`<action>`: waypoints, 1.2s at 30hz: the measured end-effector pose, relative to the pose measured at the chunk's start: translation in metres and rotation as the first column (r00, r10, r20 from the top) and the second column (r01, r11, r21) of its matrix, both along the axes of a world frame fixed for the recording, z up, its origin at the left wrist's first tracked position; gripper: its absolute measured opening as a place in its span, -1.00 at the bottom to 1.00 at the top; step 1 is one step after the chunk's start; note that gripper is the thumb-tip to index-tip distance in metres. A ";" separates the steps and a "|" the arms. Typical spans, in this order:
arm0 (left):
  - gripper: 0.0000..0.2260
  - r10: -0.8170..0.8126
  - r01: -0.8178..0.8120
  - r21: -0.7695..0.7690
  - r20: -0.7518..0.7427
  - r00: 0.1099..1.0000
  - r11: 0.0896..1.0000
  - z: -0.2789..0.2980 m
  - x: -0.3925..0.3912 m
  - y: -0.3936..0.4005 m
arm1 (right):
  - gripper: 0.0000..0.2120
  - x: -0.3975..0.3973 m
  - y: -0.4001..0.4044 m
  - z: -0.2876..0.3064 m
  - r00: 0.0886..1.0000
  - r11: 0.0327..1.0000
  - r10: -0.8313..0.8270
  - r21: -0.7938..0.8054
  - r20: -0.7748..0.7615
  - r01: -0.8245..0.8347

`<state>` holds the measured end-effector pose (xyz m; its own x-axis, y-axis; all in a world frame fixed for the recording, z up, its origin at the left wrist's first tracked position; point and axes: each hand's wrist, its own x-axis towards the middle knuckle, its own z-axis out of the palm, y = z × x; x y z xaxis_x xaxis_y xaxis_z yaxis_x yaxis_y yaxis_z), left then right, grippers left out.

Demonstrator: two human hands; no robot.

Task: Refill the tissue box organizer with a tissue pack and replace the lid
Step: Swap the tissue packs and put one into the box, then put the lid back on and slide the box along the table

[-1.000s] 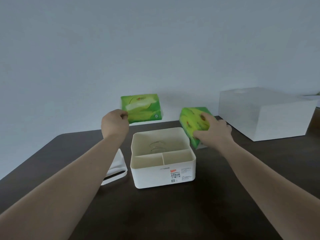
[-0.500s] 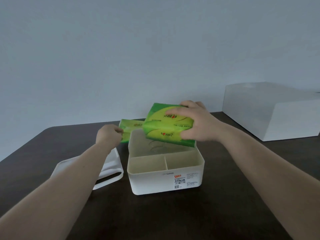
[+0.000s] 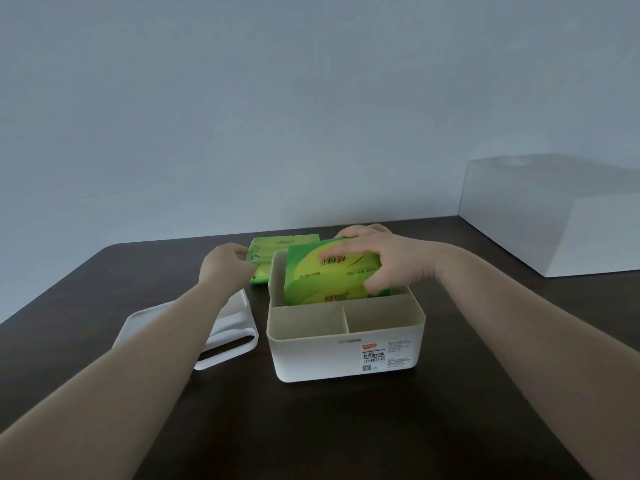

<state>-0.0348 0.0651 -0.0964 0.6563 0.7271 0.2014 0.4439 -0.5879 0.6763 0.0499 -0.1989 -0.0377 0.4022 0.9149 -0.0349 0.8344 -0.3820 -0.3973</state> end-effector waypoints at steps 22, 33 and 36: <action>-0.50 0.276 -0.217 0.172 -0.516 0.811 0.961 -0.002 -0.149 -0.004 | -0.71 -0.107 0.067 -0.013 0.959 0.848 -0.256 0.506 0.125 0.160; -0.87 0.229 -0.252 -0.010 -0.384 0.895 0.968 -0.010 -0.185 0.019 | -0.73 -0.135 0.113 -0.029 0.967 0.936 -0.255 0.259 0.031 0.238; -0.87 0.266 -0.286 -0.038 -0.267 0.926 0.957 -0.011 -0.185 0.019 | -0.71 -0.135 0.115 -0.031 0.950 0.925 -0.309 0.250 0.053 0.287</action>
<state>-0.2195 0.0844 -0.1073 0.4494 0.8933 -0.0090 0.7454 -0.3694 0.5550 -0.0849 -0.0835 -0.0684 0.6488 0.7297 0.2158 0.7328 -0.5228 -0.4355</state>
